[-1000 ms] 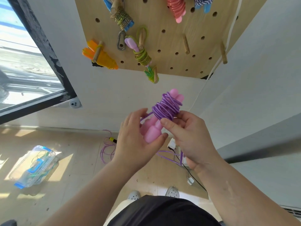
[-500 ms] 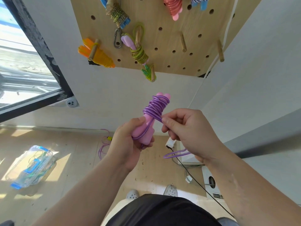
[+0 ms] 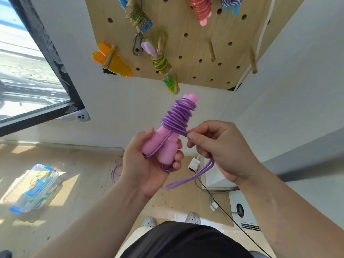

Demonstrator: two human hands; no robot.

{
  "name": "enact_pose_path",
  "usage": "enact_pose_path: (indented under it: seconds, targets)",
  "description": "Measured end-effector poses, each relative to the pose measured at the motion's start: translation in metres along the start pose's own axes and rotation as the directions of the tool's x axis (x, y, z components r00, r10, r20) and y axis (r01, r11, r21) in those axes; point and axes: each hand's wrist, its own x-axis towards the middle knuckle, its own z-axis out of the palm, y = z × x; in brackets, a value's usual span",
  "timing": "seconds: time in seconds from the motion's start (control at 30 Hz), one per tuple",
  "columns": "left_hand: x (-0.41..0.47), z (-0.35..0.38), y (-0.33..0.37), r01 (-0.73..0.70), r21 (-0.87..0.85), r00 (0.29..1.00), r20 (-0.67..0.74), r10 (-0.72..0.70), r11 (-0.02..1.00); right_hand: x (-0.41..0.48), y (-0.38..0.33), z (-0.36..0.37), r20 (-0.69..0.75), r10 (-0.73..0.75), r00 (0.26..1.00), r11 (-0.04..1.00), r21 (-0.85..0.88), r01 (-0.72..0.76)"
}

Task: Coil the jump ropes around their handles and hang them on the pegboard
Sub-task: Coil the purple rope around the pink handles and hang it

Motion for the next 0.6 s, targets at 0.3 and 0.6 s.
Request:
enact_pose_path:
  seconds: [0.3,0.6]
  targets:
    - [-0.003,0.001,-0.006,0.195,-0.104,0.978,0.100,-0.185,0.975,0.012,0.010,-0.002,0.095,0.240,0.966,0.952,0.173,-0.253]
    - [0.006,-0.023,-0.011,-0.144,0.906,0.847,-0.094,0.522,0.397,0.005,0.020,0.006,-0.060,0.160,0.985,0.984,0.087,-0.155]
